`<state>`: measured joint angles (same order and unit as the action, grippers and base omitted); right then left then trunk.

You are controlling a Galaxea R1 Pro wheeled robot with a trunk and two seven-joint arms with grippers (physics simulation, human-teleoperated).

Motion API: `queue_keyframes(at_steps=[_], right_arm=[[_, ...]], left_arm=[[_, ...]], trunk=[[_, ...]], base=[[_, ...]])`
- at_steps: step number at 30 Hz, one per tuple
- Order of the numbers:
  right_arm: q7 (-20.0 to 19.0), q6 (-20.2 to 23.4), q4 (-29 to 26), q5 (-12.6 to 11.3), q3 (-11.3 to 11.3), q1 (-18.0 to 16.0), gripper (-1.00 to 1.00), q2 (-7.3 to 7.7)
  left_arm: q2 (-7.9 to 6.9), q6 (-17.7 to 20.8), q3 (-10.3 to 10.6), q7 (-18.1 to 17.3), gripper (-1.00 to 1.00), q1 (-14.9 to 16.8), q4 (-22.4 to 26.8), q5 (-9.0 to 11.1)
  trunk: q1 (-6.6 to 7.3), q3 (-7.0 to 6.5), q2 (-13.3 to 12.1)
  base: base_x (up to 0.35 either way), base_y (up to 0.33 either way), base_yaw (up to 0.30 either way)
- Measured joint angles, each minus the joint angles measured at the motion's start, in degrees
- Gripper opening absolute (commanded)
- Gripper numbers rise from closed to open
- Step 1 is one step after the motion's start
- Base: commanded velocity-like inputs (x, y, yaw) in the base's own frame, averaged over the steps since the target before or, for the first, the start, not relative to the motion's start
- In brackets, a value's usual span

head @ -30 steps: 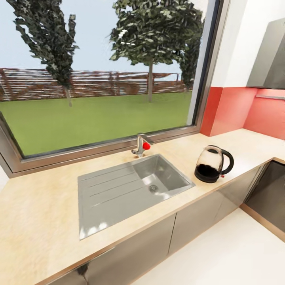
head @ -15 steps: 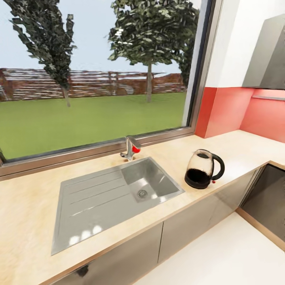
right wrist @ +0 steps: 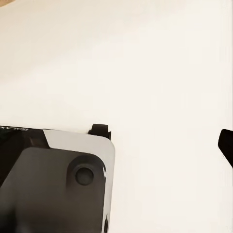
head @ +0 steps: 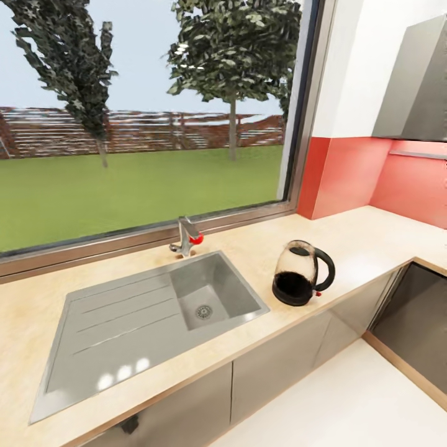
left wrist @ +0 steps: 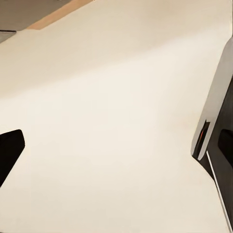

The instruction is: Set up a coffee station on the kitchen countertop: keep the coffee maker on the countertop, move the bottle of coffee from the kitchen shelf to the counter next to the coffee maker, place a paper coffee filter on top of the coffee maker, put the saucer next to the coffee maker with the coffee cup on the saucer, and place the electric kettle next to the coffee maker.

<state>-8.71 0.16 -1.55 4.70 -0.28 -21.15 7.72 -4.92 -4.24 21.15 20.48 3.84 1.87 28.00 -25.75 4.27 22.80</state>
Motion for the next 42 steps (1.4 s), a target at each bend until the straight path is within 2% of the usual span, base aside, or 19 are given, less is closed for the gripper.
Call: queue_keyframes(at_steps=[3,15,42], right_arm=[[-0.06,-0.58,-0.17,0.15,0.19,0.09,1.00,-0.64],[-0.02,-0.26,-0.05,0.03,0.00,0.09,1.00,-4.30],[0.06,-0.33,-0.05,0.02,0.02,0.09,1.00,-4.30]], left_arm=[[0.64,-0.42,-0.29,-0.20,1.00,0.23,0.61,0.63],[0.83,-0.37,-0.13,-0.33,1.00,-0.17,0.57,0.07],[0.83,-0.45,-0.21,-0.35,1.00,-0.17,0.59,0.16]], trunk=[[0.01,0.00,0.02],[0.00,0.00,0.00],[0.00,-0.01,-0.01]], base=[[0.000,0.000,0.000],[0.000,0.000,0.000],[0.000,-0.256,0.000]])
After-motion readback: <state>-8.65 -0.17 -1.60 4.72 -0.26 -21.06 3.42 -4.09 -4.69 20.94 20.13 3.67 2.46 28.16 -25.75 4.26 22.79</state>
